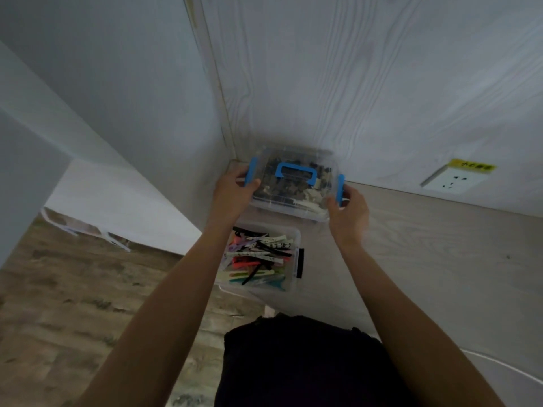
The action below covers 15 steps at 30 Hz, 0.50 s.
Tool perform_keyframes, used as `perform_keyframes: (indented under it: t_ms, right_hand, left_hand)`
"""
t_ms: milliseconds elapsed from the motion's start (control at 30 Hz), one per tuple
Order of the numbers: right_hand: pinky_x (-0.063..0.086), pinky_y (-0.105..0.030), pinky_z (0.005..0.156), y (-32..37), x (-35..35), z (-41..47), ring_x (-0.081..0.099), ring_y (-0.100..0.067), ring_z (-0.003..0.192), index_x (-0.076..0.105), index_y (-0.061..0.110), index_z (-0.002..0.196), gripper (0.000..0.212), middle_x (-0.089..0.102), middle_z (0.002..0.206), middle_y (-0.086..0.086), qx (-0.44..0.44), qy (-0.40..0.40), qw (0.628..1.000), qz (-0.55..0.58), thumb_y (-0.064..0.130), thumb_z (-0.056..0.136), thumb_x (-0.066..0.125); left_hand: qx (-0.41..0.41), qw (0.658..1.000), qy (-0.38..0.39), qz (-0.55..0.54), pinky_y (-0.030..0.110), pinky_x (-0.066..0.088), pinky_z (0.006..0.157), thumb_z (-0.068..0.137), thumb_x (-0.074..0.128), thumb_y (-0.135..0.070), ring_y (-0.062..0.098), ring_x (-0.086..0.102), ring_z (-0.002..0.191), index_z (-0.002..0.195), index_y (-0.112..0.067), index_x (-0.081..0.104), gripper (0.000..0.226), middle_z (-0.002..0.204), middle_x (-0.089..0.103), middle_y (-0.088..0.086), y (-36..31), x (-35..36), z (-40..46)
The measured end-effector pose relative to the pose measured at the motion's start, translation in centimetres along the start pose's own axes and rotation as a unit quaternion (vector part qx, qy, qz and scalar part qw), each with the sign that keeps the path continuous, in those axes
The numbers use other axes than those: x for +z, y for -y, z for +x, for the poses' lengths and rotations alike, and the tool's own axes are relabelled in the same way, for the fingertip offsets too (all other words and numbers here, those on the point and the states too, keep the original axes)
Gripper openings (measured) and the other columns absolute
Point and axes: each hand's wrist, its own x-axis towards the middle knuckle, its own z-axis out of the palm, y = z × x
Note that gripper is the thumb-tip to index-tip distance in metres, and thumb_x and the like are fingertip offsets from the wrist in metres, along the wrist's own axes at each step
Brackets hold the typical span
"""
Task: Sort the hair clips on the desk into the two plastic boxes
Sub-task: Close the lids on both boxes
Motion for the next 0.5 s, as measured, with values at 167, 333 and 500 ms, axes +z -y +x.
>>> perform_keyframes:
  t_ms: [167, 333, 500]
  right_hand:
    - [0.042, -0.032, 0.079, 0.4, -0.1, -0.1, 0.057, -0.029, 0.100, 0.042, 0.008, 0.136, 0.046, 0.058, 0.116, -0.016, -0.049, 0.005, 0.989, -0.139, 0.025, 0.094, 0.049]
    - [0.037, -0.041, 0.100, -0.1, -1.3, -1.0, 0.045, -0.031, 0.120, 0.028, 0.010, 0.142, 0.053, 0.046, 0.134, -0.016, -0.057, 0.067, 0.989, -0.121, 0.033, 0.096, 0.042]
    - [0.047, -0.038, 0.094, -2.3, -2.5, -6.3, 0.054, -0.022, 0.111, 0.040, 0.013, 0.135, 0.043, 0.053, 0.127, -0.010, -0.053, 0.090, 0.994, -0.018, 0.028, 0.095, 0.046]
  left_hand:
    - [0.032, 0.993, -0.012, 0.110, 0.022, 0.040, 0.079, 0.088, 0.059, -0.038, 0.010, 0.056, 0.094, 0.128, -0.023, 0.054, 0.043, 0.121, 0.060, 0.002, 0.0, -0.1, -0.2]
    - [0.091, 0.975, 0.033, 0.202, 0.035, 0.044, 0.085, 0.095, 0.042, -0.043, 0.026, 0.055, 0.110, 0.136, -0.021, 0.042, 0.047, 0.126, 0.055, 0.008, 0.0, -1.1, -1.4]
    - [0.071, 0.984, -0.016, 0.162, 0.034, 0.039, 0.095, 0.090, 0.052, -0.032, 0.022, 0.049, 0.118, 0.131, -0.022, 0.047, 0.043, 0.130, 0.054, 0.004, 3.1, -3.7, -7.4]
